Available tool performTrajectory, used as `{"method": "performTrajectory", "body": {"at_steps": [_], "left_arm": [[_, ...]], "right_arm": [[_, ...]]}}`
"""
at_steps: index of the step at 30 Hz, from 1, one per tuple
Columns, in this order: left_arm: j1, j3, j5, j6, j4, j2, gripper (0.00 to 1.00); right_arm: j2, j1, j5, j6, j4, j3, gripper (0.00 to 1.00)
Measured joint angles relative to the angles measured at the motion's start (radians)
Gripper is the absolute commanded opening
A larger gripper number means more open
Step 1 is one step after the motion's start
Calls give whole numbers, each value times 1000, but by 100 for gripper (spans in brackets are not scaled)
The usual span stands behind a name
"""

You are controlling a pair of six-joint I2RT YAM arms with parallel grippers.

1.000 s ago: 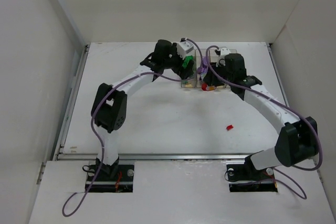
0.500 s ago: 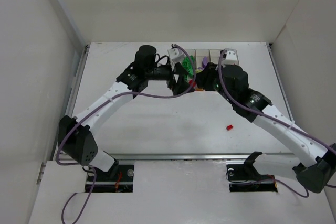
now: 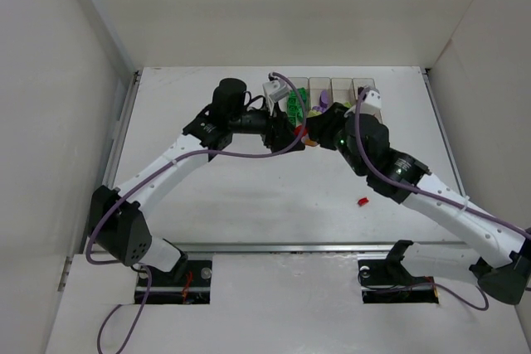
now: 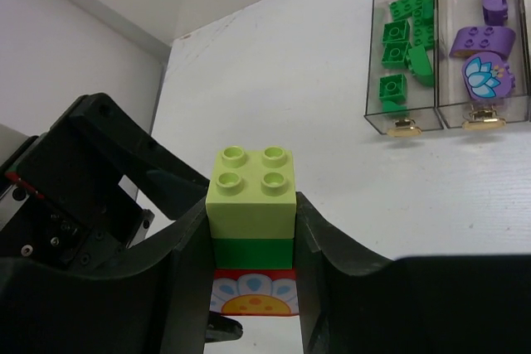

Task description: Sort the legos into containers by color

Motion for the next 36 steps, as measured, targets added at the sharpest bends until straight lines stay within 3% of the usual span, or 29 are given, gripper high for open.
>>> {"method": "performTrajectory", "body": {"at_steps": [2,6,13,15,16,19,20,23,25,26,27,28,31,36], "left_arm": [[-2,0,11,-13,1,0,59],[1,0,11,-37,3,0,80],[0,0,29,-56,3,0,82],[0,0,29,-67,3,0,73],[0,0,27,-71,3,0,62],[0,0,24,-88,4,2,50],[0,0,24,-92,3,4,36],[0,9,24,-95,-8,19,20],[0,18,31,-92,-20,34,1],[0,19,34,-91,-23,38,0],[0,21,35,-89,-29,40,0],[0,22,36,-87,-35,41,0],[0,24,29,-74,-50,41,0],[0,24,-7,-41,-109,54,0]], "right_arm": [[1,4,11,12,0,-2,0],[2,10,16,30,3,-7,0],[10,17,22,43,3,-16,0],[19,17,23,45,4,-16,0],[23,17,23,45,4,-16,0],[35,17,21,50,4,-16,0],[36,17,21,50,4,-16,0],[43,16,29,50,2,-16,0],[48,16,32,50,0,-16,0],[51,16,33,50,-1,-16,0],[54,16,34,50,-3,-16,7],[55,16,32,47,-5,-16,38],[60,16,11,16,1,-16,83],[61,16,-11,-35,0,-11,100]]}}
